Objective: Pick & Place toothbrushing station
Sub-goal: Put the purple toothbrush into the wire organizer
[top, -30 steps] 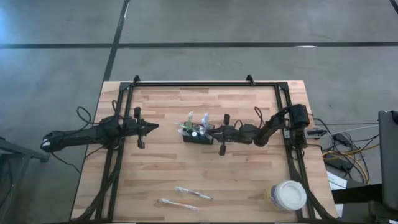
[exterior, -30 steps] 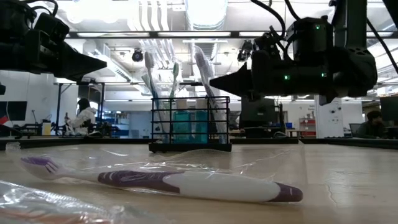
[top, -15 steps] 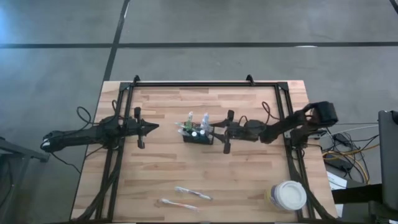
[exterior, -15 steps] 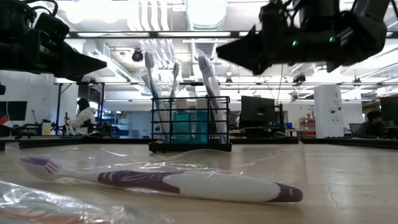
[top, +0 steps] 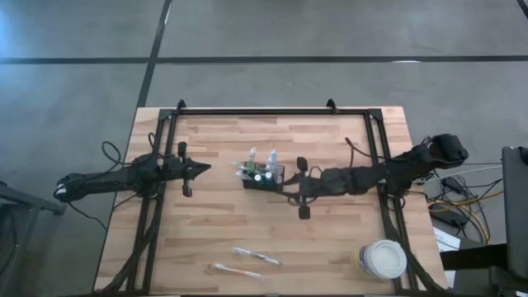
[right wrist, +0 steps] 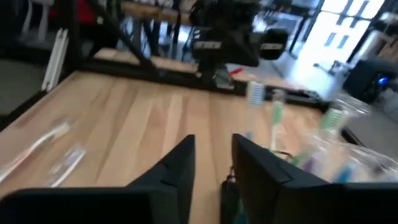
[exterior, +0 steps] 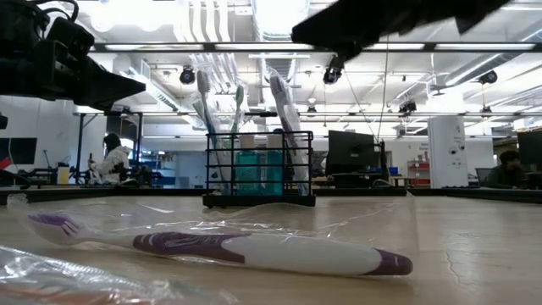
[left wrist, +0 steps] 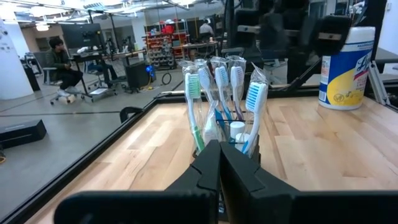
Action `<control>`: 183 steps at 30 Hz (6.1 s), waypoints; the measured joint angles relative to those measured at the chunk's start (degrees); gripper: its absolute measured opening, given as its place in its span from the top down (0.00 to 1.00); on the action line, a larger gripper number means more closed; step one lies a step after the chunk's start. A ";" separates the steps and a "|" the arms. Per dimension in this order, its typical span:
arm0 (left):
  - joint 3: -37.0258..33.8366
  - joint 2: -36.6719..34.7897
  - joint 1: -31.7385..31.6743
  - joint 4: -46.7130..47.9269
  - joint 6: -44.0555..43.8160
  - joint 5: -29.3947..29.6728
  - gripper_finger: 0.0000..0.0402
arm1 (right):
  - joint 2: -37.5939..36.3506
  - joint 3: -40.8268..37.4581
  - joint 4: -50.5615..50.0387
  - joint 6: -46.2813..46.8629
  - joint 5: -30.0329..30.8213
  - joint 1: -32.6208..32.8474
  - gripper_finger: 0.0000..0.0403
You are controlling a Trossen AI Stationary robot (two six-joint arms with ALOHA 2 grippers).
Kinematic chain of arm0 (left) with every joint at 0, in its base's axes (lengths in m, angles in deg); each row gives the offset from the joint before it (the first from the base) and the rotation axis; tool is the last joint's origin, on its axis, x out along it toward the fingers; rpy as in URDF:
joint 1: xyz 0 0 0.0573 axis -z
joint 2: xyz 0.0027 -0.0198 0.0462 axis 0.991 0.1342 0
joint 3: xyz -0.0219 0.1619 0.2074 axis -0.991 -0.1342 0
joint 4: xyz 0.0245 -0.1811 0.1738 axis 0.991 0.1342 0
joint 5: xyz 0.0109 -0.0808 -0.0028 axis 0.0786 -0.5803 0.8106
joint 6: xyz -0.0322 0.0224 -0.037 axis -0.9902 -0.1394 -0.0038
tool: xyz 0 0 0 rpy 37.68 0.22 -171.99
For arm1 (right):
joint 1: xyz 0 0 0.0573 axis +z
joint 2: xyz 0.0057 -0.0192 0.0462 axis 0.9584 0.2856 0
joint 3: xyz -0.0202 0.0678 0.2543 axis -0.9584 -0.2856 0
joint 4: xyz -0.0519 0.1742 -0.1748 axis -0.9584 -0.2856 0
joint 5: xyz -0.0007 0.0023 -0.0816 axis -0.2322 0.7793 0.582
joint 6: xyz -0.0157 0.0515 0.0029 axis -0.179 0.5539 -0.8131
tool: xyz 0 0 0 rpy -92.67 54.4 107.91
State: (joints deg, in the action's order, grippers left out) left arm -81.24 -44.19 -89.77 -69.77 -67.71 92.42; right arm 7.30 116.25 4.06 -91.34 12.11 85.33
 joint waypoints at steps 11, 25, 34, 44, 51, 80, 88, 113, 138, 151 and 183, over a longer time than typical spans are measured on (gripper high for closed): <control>0.00 -0.01 0.00 -0.28 -4.68 0.17 0.98 | 4.33 13.75 -24.13 4.86 3.57 7.81 0.97; 0.00 0.03 0.04 -0.34 -9.45 0.20 0.98 | 28.79 42.91 -52.31 32.14 -10.27 11.73 0.87; 0.00 0.03 0.04 0.53 -9.77 0.20 0.98 | 47.43 70.39 -73.59 36.20 -14.40 11.34 0.58; 0.00 0.05 0.00 2.98 -10.51 -0.56 0.98 | 64.23 94.12 -84.79 36.47 -14.68 11.35 0.43; 0.00 0.13 -0.02 2.75 -10.77 -0.52 0.98 | 64.59 91.10 -84.92 39.67 -15.71 10.73 0.43; 0.00 0.14 -0.02 2.80 -11.55 -0.61 0.98 | 63.09 82.02 -82.26 32.88 -9.60 10.91 0.96; 0.00 0.14 -0.02 2.82 -11.62 -0.66 0.98 | 55.33 81.08 -87.18 21.57 8.63 13.38 0.96; 0.00 0.14 -0.02 2.72 -10.71 -0.61 0.98 | -15.91 15.41 -35.35 7.04 17.94 11.36 0.97; 0.00 0.14 -0.04 -0.96 0.10 3.21 0.98 | -54.12 -27.81 -3.76 -1.76 12.49 10.70 0.97; 0.00 0.12 -0.04 -1.52 -2.22 4.09 0.98 | -64.01 -38.35 2.44 -5.88 10.45 10.71 0.97; 0.00 0.10 -0.04 -2.36 -1.95 6.32 0.98 | -60.90 -29.11 3.26 -9.17 7.59 10.65 0.97</control>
State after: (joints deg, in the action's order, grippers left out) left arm -81.24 -44.10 -89.82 -72.13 -69.67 98.74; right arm -53.60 87.14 7.32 -100.51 19.70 95.98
